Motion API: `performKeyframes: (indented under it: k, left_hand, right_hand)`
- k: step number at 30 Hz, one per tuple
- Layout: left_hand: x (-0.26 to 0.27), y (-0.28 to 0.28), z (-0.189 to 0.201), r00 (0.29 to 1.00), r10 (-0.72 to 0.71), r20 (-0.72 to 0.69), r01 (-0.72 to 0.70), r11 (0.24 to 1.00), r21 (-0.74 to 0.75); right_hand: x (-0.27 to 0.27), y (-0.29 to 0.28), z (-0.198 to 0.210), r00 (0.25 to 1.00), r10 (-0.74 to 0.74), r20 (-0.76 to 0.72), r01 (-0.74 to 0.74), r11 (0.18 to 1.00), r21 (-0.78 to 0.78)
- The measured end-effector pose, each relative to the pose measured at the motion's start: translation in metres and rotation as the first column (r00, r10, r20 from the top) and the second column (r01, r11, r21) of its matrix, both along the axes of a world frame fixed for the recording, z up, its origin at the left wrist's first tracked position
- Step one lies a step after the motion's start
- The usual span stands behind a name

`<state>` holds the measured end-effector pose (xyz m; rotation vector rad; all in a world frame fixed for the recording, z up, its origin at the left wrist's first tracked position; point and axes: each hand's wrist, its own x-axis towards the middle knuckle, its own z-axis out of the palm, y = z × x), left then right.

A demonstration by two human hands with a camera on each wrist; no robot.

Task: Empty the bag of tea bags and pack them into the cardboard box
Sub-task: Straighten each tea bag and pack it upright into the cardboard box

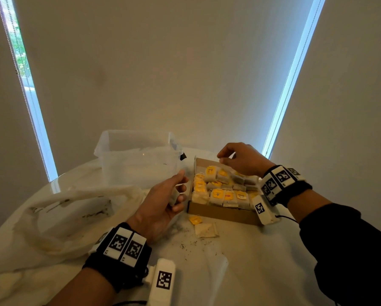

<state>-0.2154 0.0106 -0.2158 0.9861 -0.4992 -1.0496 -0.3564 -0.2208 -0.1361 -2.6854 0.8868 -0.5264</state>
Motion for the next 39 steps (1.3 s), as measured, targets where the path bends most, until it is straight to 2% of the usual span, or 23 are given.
performKeyframes:
  k: [3, 6, 14, 19, 21, 29, 34, 39]
  left_hand:
    - [0.0, -0.001, -0.001, 1.0, 0.004, 0.008, -0.004, 1.0, 0.0]
    - [-0.001, -0.001, -0.001, 1.0, 0.001, 0.014, -0.001, 1.0, 0.001]
    - [-0.001, -0.001, -0.001, 1.0, 0.002, 0.022, -0.002, 1.0, 0.006]
    - [0.0, -0.001, -0.001, 1.0, -0.001, 0.022, 0.0, 1.0, 0.013]
    - [0.0, -0.001, 0.0, 1.0, -0.002, 0.024, 0.001, 1.0, 0.013]
    - [-0.001, 0.0, 0.0, 0.999, 0.003, 0.035, -0.004, 1.0, 0.021]
    - [-0.002, 0.0, 0.001, 0.999, 0.004, 0.042, -0.005, 1.0, 0.024]
    - [-0.002, 0.002, 0.002, 0.999, 0.004, 0.048, -0.006, 1.0, 0.026]
  right_hand:
    - [-0.007, -0.006, 0.001, 0.991, -0.066, -0.118, 0.067, 0.998, 0.003]
    - [-0.007, -0.007, -0.005, 0.974, -0.066, -0.216, 0.078, 0.996, 0.047]
    - [-0.008, -0.008, -0.001, 0.987, -0.051, -0.155, 0.053, 0.999, 0.009]
    - [-0.007, -0.004, 0.004, 0.921, -0.033, -0.389, 0.073, 0.994, 0.087]
    - [-0.007, -0.001, 0.004, 0.903, -0.028, -0.429, 0.08, 0.991, 0.105]
    - [-0.01, 0.0, 0.005, 0.928, -0.035, -0.371, 0.069, 0.995, 0.078]
    - [-0.006, 0.008, 0.006, 0.963, 0.014, -0.268, -0.007, 1.0, 0.027]
    - [0.001, 0.011, -0.005, 0.938, -0.045, -0.342, 0.024, 0.997, -0.067]
